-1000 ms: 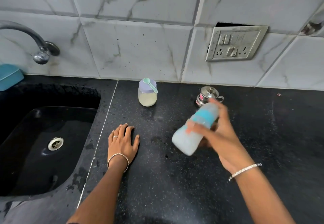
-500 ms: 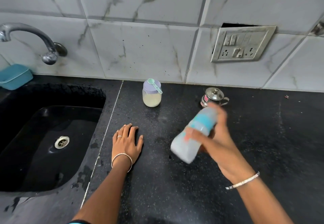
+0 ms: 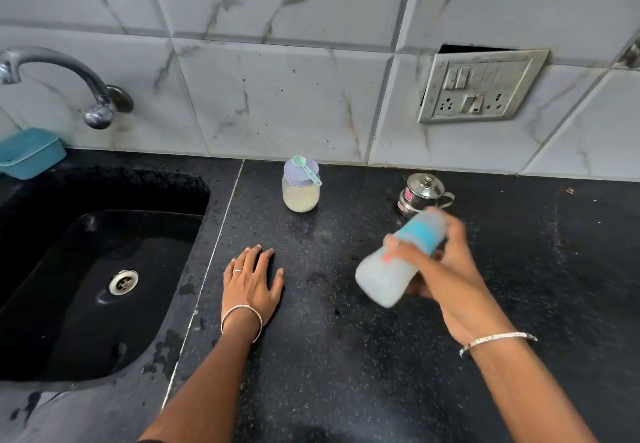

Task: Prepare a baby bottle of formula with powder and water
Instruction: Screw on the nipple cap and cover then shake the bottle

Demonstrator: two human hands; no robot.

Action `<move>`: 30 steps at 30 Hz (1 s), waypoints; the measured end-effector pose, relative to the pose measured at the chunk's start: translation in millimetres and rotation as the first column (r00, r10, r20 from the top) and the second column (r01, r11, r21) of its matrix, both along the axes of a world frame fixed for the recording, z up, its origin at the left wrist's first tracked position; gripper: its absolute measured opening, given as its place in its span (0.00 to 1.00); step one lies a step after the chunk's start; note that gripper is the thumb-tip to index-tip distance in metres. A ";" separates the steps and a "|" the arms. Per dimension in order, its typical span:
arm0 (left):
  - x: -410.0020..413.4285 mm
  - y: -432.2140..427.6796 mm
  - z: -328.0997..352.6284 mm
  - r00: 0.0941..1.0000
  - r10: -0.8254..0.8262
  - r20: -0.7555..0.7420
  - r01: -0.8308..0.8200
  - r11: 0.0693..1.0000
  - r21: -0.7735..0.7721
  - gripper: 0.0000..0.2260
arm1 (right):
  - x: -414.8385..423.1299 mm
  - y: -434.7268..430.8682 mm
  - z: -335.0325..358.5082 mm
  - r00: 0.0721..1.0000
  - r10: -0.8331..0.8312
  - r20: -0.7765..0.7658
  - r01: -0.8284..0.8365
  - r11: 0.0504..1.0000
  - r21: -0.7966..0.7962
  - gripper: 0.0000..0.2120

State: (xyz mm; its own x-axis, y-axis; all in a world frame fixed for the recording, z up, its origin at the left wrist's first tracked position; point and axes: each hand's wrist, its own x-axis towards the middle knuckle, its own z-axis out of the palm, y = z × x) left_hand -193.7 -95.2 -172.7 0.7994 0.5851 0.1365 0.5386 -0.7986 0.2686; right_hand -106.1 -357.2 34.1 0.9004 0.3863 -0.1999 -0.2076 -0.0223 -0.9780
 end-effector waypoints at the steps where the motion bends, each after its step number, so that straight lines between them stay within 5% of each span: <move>1: 0.0 -0.3 0.3 1.000 0.000 0.000 0.000 1.000 -0.003 0.28 | 0.3 3.3 -1.1 0.993 -0.114 -0.020 0.116 0.988 0.104 0.36; 3: -0.3 -0.6 1.0 1.000 -0.004 -0.005 0.004 1.000 -0.012 0.29 | -5.1 7.7 -7.2 0.989 -0.147 0.014 0.144 0.983 0.116 0.35; 6: -1.1 -0.1 1.3 1.000 -0.024 0.000 0.024 0.999 -0.035 0.30 | -13.9 7.0 -10.7 0.975 0.224 -0.014 -0.223 0.963 -0.155 0.39; 7: -1.5 0.2 1.4 0.999 -0.034 0.006 0.034 0.998 -0.046 0.31 | -13.4 5.4 -10.8 0.972 0.231 -0.031 -0.233 0.956 -0.178 0.39; 10: 0.0 0.4 1.0 0.998 -0.052 0.017 0.053 0.997 -0.057 0.32 | -4.1 7.2 -8.6 0.988 -0.154 -0.010 0.154 0.986 0.060 0.38; 12: -0.1 0.1 1.5 0.998 -0.057 0.024 0.058 0.996 -0.075 0.32 | -3.5 10.0 -10.3 0.964 -0.266 0.010 0.259 0.947 0.192 0.38; 14: -0.4 0.8 1.2 0.998 -0.054 0.020 0.055 0.995 -0.084 0.33 | -7.0 8.7 -10.9 0.995 -0.048 0.087 0.044 0.998 0.045 0.41; 16: -0.6 0.9 2.2 0.998 -0.055 0.012 0.056 0.995 -0.080 0.33 | -8.5 5.9 -1.2 0.974 0.226 -0.009 -0.225 0.964 -0.144 0.43; 17: -0.5 0.9 2.6 0.998 -0.056 0.008 0.056 0.995 -0.077 0.33 | -6.0 5.4 1.5 0.977 0.212 -0.029 -0.214 0.966 -0.143 0.43; 20: 0.1 0.9 2.2 0.999 -0.052 0.005 0.053 0.996 -0.078 0.33 | 0.7 13.5 5.9 0.987 -0.161 -0.024 0.163 0.980 0.110 0.37; 22: 0.2 0.7 2.5 0.999 -0.052 0.006 0.053 0.996 -0.076 0.33 | -1.3 16.4 -0.2 0.976 -0.216 -0.013 0.215 0.962 0.168 0.36; 26: -0.4 0.2 4.0 0.999 -0.053 0.010 0.053 0.996 -0.072 0.33 | -10.1 8.3 1.0 0.966 0.260 -0.016 -0.259 0.951 -0.167 0.41; 30: 0.2 0.1 4.9 0.998 -0.055 0.007 0.055 0.995 -0.078 0.32 | -7.1 16.6 2.1 0.987 -0.160 -0.010 0.160 0.974 0.163 0.37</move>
